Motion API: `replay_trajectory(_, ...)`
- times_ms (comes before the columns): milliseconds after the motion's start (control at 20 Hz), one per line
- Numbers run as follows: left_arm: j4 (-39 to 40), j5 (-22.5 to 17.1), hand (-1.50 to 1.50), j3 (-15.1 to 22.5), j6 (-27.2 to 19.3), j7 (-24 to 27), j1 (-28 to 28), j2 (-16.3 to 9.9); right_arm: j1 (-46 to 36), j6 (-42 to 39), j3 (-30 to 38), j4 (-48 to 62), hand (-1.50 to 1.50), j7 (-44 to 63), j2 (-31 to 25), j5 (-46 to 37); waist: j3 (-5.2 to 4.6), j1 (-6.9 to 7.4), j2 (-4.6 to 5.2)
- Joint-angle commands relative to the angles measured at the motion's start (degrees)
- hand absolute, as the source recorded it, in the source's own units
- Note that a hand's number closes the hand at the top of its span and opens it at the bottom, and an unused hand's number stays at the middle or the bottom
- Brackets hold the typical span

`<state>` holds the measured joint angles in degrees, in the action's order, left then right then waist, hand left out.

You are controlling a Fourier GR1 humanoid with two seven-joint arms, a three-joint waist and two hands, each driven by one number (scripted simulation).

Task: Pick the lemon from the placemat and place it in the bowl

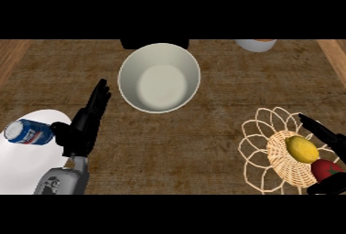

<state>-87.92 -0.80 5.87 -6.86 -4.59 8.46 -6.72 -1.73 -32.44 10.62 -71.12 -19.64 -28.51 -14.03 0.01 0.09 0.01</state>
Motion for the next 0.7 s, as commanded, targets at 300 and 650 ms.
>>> replay_trajectory(300, -0.84, 0.31, 0.00, -2.51, 2.19, -0.41, -0.25, 0.50, -3.72, 5.04, -2.82, 12.17, -1.50, -9.01, 1.75, -10.27, 0.00, -0.01, 0.00)
replay_trajectory(650, 4.36, 1.20, 0.00, -4.19, 1.87, 2.63, 2.40, 0.16, -2.89, 8.59, -9.38, 8.20, 1.50, -18.59, -0.21, -17.94, -0.01, -0.20, 0.05)
